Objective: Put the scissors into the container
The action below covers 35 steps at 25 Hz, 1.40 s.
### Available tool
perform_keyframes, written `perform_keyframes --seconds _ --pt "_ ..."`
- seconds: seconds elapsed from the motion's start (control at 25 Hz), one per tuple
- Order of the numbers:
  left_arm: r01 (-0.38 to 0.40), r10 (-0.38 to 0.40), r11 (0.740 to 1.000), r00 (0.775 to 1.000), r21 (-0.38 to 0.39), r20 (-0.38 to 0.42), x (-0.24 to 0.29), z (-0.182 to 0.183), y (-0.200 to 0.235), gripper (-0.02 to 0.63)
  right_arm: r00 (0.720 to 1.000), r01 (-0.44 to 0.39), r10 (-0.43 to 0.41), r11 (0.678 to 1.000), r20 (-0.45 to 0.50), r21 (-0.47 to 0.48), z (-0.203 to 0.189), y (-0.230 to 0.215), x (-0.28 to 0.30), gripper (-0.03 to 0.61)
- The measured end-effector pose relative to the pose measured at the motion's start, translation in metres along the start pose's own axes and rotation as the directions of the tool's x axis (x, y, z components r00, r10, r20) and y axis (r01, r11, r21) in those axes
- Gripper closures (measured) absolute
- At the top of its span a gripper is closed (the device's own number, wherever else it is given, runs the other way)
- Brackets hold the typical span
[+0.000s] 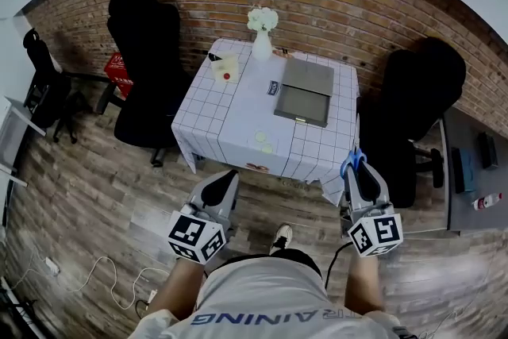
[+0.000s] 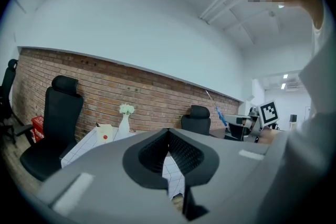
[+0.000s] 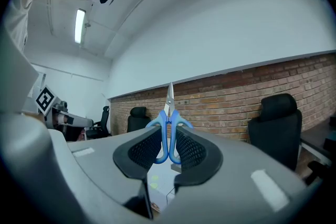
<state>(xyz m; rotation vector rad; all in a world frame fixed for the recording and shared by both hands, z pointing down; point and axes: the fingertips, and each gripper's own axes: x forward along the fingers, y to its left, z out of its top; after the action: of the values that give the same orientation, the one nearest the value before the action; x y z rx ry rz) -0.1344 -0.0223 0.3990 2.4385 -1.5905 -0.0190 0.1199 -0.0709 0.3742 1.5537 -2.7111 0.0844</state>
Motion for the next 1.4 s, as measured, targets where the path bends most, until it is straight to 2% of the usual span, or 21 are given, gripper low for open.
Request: perform_keyframes --seconds 0.36,0.64,0.88,1.08,1.4 --pt "-0.001 0.002 1.000 1.000 0.014 -0.024 0.094 0.001 -0.032 0.615 1.000 -0.011 0.011 1.000 -0.001 0.027 -0.003 -0.086 0.032 0.474" --pt "0.038 -0.037 0.999 0.997 0.022 -0.066 0.149 -0.002 -0.051 0.615 0.999 0.035 -0.034 0.996 -0.021 0.080 -0.020 -0.142 0.044 0.474" --pt "0.038 -0.036 0.999 0.997 0.014 -0.074 0.185 0.000 -0.027 0.615 0.997 0.054 -0.049 0.996 -0.060 0.078 -0.031 -0.157 0.072 0.474" --pt "0.079 -0.078 0.997 0.995 0.011 -0.057 0.219 0.009 0.002 0.615 0.994 0.091 -0.087 0.994 -0.060 0.055 -0.026 -0.164 0.108 0.474" --pt "0.162 -0.162 0.987 0.985 -0.002 -0.061 0.277 0.024 0.075 0.615 0.989 0.132 -0.131 0.991 -0.075 0.008 -0.014 -0.148 0.199 0.474"
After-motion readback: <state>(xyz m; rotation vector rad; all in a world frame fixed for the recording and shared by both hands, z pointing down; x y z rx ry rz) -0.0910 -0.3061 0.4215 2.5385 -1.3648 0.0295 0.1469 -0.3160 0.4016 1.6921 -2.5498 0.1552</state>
